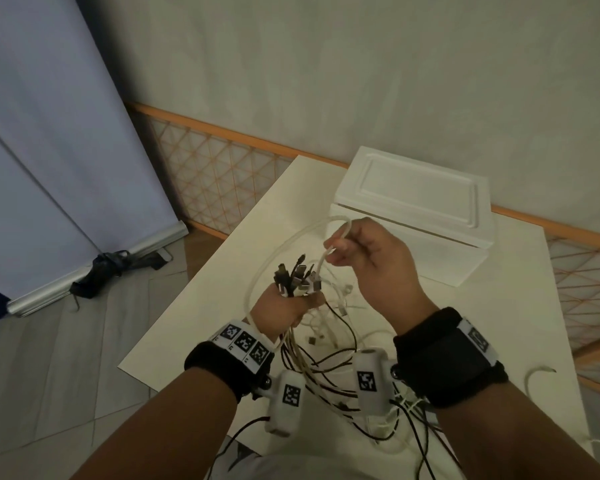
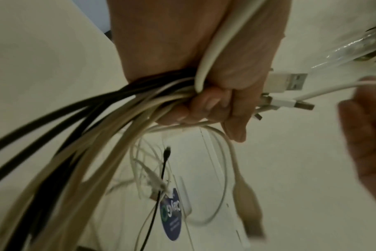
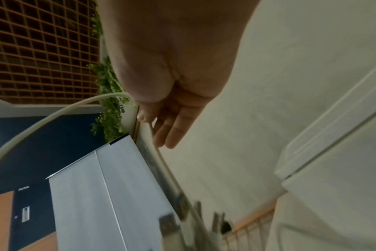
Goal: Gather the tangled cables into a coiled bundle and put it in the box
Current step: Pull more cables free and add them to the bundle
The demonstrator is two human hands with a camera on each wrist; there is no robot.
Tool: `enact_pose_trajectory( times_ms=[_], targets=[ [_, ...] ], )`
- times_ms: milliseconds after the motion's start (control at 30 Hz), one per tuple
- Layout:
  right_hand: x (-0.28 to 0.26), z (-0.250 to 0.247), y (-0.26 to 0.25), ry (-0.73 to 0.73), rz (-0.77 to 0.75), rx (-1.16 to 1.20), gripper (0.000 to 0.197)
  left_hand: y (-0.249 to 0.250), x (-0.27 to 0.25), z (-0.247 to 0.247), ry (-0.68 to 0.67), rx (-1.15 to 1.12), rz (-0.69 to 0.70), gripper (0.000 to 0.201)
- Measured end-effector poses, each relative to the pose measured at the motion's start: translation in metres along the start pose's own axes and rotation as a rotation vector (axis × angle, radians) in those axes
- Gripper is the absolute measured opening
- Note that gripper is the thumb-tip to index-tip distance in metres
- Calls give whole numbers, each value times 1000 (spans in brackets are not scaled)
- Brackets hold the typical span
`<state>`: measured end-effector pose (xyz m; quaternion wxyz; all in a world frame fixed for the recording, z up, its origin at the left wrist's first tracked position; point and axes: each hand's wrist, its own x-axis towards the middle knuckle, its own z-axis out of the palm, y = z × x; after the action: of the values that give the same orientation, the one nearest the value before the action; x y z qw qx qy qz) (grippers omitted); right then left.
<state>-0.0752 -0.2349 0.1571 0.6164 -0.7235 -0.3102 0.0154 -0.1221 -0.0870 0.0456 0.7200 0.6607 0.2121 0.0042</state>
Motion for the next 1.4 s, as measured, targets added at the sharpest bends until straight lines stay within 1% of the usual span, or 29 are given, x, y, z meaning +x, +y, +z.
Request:
enact_pose_trajectory(
  times_ms=[33,100,167,233,300,333,367,400,467,500,533,567,633,667,700,767,833,900,967,1000,1033,1100,1133,1200,1233,1300,1333,1367,1400],
  targets=[
    [0,-1,-5,35,-27,21,17,-3,3,-4,26,25,-15,22],
    [0,-8,-16,127,-93,81,20,-10,9,-14,86,110,-66,12],
    [4,-22,-27,239,-181,152,31,-19,12,-23,152,165,-142,15],
    [11,-39,-35,314,-248,169,40,-27,12,-28,193,130,-224,14],
    [18,-47,-28,313,-233,118,34,-29,11,-26,191,103,-263,16],
    [20,-46,-17,293,-168,103,30,-26,10,-24,186,112,-273,18],
    [21,-44,-2,252,-63,71,32,-21,9,-20,179,111,-275,20],
    [20,-39,15,172,67,-8,41,-17,9,-16,171,80,-268,24],
    [11,-27,49,-96,363,-351,54,-8,9,-9,143,-30,-219,25],
    [5,-19,60,-231,465,-492,58,-2,7,-5,125,-81,-185,23],
    [-2,-10,67,-340,487,-553,57,3,5,-2,103,-121,-151,20],
    [-7,0,70,-414,441,-550,49,10,2,2,74,-153,-110,15],
    [-15,18,69,-462,309,-456,29,22,-3,7,23,-204,-29,8],
    [-17,23,68,-444,273,-395,20,26,-3,8,6,-216,-14,10],
    [-18,26,68,-424,256,-353,13,29,-2,6,-10,-216,-14,17],
    [-17,27,69,-426,234,-314,10,32,1,1,-44,-171,-41,29],
    [-16,26,72,-421,196,-336,7,29,0,-2,-84,-176,-36,28],
    [-14,23,71,-336,142,-378,6,20,2,-2,-69,-256,-7,30],
    [-10,19,62,-231,101,-339,9,10,4,-2,-27,-227,-23,36],
    [-7,17,53,-174,98,-252,11,4,5,-2,-9,-162,-55,39],
    [-4,14,43,-112,111,-119,13,-2,6,-2,-7,-88,-93,37],
    [3,8,22,-7,118,122,17,-11,3,-1,-58,-21,-139,21],
    [6,5,14,24,84,147,17,-14,3,0,-79,-15,-151,19],
    [8,0,-1,60,-26,99,17,-17,6,1,-73,35,-164,20],
    [9,-3,-7,91,-84,99,20,-18,9,0,-47,76,-169,17],
    [11,-13,-18,168,-209,93,25,-22,13,-5,47,103,-242,16],
    [13,-18,-23,202,-252,36,25,-24,13,-8,101,86,-285,20],
    [17,-24,-23,221,-259,-86,22,-26,13,-11,150,55,-311,26],
    [20,-31,-17,209,-230,-260,17,-28,12,-14,193,15,-326,32]
  ],
)
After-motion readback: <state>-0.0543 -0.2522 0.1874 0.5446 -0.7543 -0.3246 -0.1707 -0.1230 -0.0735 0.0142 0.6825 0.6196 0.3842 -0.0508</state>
